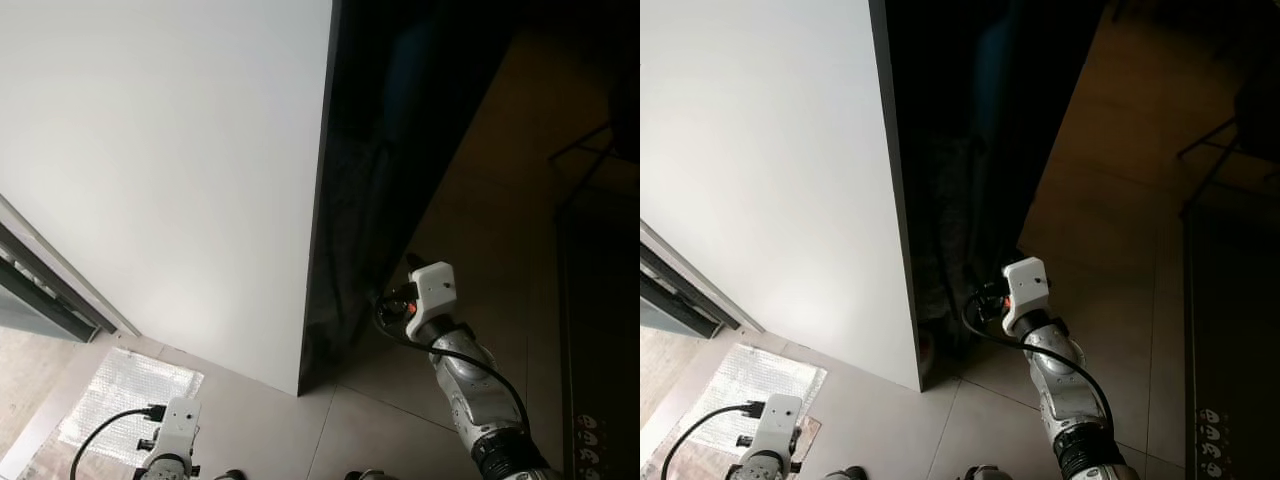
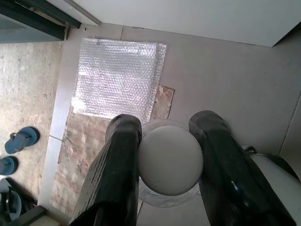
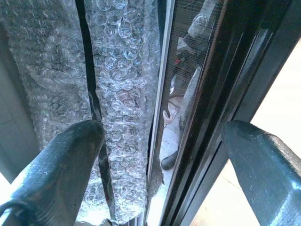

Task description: Restocking fridge

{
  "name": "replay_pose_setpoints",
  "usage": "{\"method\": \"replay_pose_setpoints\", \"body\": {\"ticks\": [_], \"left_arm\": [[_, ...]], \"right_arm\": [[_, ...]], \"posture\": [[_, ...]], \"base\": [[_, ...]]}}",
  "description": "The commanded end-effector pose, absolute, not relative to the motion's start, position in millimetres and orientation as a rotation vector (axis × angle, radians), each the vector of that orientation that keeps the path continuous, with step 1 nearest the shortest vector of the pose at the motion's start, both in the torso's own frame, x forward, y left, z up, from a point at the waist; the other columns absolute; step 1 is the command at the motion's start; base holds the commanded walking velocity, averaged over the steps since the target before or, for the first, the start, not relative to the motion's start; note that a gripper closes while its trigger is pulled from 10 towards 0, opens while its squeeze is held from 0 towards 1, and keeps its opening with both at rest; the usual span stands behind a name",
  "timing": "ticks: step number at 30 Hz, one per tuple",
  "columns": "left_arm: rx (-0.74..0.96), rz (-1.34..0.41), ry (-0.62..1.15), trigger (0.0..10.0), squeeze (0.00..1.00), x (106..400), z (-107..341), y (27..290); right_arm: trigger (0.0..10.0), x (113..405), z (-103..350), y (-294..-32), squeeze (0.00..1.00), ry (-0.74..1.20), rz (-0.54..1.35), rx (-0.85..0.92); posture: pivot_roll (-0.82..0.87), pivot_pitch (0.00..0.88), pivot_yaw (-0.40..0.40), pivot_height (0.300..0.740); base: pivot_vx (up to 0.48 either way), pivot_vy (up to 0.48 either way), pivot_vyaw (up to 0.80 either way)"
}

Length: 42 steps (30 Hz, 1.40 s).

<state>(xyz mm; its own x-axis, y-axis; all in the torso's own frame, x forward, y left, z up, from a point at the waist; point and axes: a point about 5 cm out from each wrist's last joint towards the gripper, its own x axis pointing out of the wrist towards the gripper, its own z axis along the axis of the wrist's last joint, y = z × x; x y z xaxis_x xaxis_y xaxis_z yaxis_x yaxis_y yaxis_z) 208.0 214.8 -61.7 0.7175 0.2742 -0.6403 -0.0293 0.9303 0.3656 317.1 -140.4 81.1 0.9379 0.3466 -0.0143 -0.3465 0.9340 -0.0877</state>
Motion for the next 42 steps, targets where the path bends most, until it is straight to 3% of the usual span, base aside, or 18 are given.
{"method": "replay_pose_setpoints", "body": {"ticks": [1,21,37,42], "left_arm": [[0.348,0.186,0.797,10.0,0.0,199,-67,217],[0.346,0.188,0.799,10.0,0.0,198,-67,217],[0.345,0.191,0.801,10.0,0.0,198,-68,217],[0.346,0.186,0.802,10.0,0.0,198,-68,216]], "right_arm": [[10.0,321,84,-145,0.0,-0.017,0.32,-0.105],[10.0,358,129,-138,0.0,-0.15,0.247,-0.123],[10.0,365,136,-136,0.0,-0.171,0.227,-0.117],[10.0,362,134,-168,0.0,-0.186,0.038,-0.125]], "posture": [[-0.1,0.17,-0.047,0.74],[-0.1,0.171,-0.047,0.74],[-0.1,0.173,-0.05,0.74],[-0.11,0.174,-0.05,0.74]], "base": [[0.0,0.0,0.0],[0.0,0.0,0.0],[0.0,0.0,0.0],[0.0,0.0,0.0]]}}
